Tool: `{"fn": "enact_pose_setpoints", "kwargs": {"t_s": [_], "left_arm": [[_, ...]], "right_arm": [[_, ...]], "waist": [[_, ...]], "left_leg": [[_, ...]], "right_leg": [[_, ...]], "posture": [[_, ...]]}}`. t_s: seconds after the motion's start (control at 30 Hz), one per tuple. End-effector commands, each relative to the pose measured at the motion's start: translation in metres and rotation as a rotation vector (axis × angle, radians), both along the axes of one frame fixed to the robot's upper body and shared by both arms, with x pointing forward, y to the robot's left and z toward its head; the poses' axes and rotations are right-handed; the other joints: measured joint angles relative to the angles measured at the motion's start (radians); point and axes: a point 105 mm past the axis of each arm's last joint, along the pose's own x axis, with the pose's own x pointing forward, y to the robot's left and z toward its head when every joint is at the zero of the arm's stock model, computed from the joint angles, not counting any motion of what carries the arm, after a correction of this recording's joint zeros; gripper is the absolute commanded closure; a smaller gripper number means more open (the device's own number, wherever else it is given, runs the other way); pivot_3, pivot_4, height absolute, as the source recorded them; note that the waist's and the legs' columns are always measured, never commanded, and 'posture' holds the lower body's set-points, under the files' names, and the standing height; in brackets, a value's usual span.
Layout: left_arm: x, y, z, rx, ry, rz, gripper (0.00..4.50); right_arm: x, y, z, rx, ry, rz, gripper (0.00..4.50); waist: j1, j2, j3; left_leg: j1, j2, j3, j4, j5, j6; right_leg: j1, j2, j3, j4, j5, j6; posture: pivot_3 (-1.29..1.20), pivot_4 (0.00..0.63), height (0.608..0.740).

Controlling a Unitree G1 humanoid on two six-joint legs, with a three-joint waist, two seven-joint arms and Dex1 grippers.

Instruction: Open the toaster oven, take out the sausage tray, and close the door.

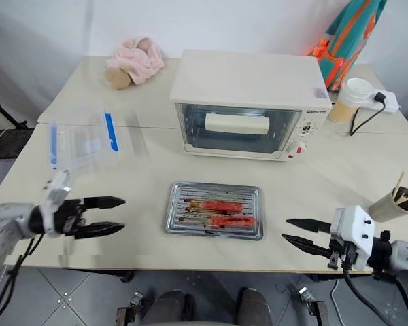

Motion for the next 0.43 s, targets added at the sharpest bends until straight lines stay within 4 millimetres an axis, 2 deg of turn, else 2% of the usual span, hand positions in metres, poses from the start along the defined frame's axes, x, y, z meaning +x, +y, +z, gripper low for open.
{"fn": "enact_pose_setpoints", "kwargs": {"t_s": [0.03, 0.17, 0.23, 0.37, 0.43], "left_arm": [[0.002, 0.019, 0.022, 0.038, -0.187, 0.098, 0.00], [-0.011, 0.019, 0.022, 0.036, -0.195, 0.091, 0.00], [-0.011, 0.024, 0.015, 0.101, -0.232, 0.133, 0.00], [-0.005, 0.028, 0.016, 0.104, -0.270, 0.212, 0.00], [-0.006, 0.024, 0.015, 0.116, -0.289, 0.181, 0.00]], "right_arm": [[0.001, -0.001, 0.001, 0.022, -0.053, 0.037, 1.40], [-0.002, -0.007, -0.004, 0.018, 0.011, 0.072, 0.06], [-0.002, -0.012, -0.008, 0.000, -0.012, 0.068, 0.02], [-0.001, -0.018, -0.013, -0.023, -0.021, 0.065, 0.02], [-0.001, -0.020, -0.015, -0.029, -0.012, 0.065, 0.02]], "waist": [[0.004, 0.000, 0.000], [0.002, 0.000, 0.000], [0.000, 0.000, 0.000], [0.000, 0.000, 0.000], [0.000, 0.000, 0.000]], "left_leg": [[0.000, 0.000, 0.000, 0.000, 0.000, 0.000], [0.000, -0.001, 0.000, 0.000, -0.001, 0.002], [0.001, 0.000, -0.001, 0.000, -0.002, 0.003], [0.002, 0.000, 0.001, 0.000, -0.002, 0.003], [0.002, 0.000, 0.001, 0.000, -0.002, 0.002]], "right_leg": [[0.000, 0.000, 0.000, 0.000, 0.000, 0.000], [0.001, -0.002, -0.001, 0.002, 0.001, 0.002], [0.000, -0.002, -0.001, 0.002, 0.001, 0.002], [0.000, -0.001, -0.001, 0.003, 0.001, 0.002], [0.000, -0.001, -0.001, 0.003, 0.001, 0.002]], "posture": [[0.00, 0.150, 0.740], [0.00, 0.150, 0.740], [0.00, 0.150, 0.740], [0.00, 0.150, 0.740], [0.00, 0.150, 0.740]]}}
